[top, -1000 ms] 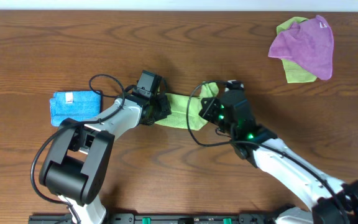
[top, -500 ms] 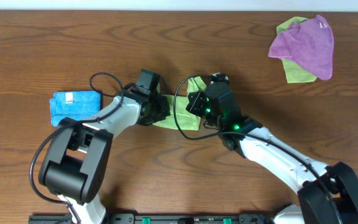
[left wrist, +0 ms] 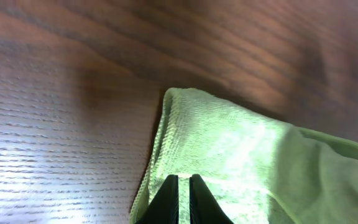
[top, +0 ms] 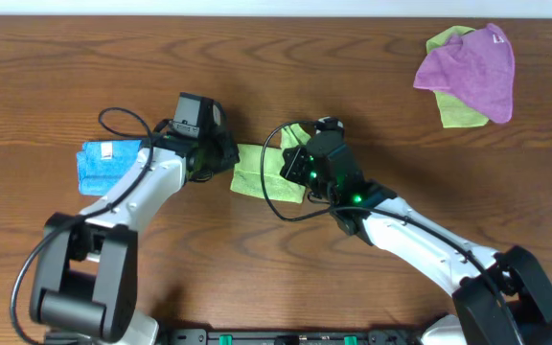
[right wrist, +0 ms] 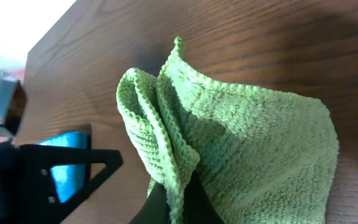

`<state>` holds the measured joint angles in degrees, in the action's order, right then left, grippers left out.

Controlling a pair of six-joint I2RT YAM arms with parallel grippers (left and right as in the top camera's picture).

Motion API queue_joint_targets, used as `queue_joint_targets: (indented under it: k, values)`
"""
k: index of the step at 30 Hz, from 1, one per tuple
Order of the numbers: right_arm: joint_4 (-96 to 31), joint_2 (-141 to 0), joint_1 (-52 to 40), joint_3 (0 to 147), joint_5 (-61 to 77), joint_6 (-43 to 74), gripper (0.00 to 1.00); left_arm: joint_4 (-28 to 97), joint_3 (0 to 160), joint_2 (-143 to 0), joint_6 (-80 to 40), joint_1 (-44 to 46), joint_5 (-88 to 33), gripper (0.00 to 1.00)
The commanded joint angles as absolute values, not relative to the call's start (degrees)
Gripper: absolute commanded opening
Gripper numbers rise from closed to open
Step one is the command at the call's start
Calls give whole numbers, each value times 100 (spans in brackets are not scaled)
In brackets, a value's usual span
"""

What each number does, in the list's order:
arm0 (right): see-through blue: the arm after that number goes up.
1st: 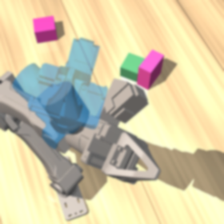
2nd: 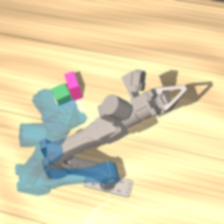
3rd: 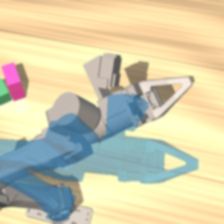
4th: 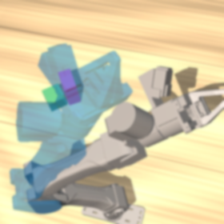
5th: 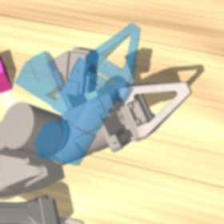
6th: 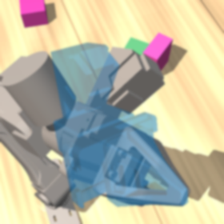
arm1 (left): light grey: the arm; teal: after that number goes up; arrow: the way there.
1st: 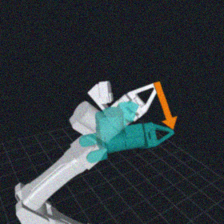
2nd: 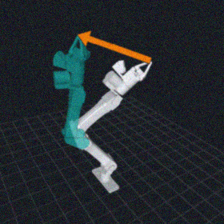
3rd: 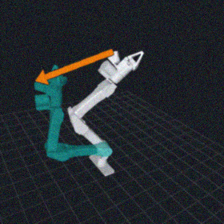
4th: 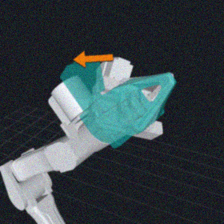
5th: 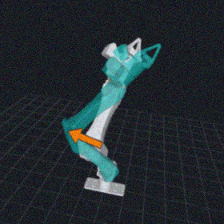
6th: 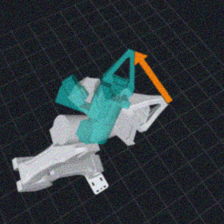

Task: Fold the cloth
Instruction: 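Fold the strip's right end leftward toward the left gripper with the right gripper, then release the folded cloth and lift both grippers away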

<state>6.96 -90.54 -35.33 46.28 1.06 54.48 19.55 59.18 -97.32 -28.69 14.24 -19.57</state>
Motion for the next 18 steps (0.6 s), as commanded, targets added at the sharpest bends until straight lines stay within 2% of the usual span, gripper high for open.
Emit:
queue_joint_targets:
  k: [1, 18]
  values:
    - [738, -9177, -3621, 4838, -14, 5352, 1, 2051, 5992, -9515, -2696, 1264, -1903, 9]
    - [617, -10499, -4108, 5981, 217, 5177, 1, 2797, 5992, -8862, -2373, 152, -1868, 8]
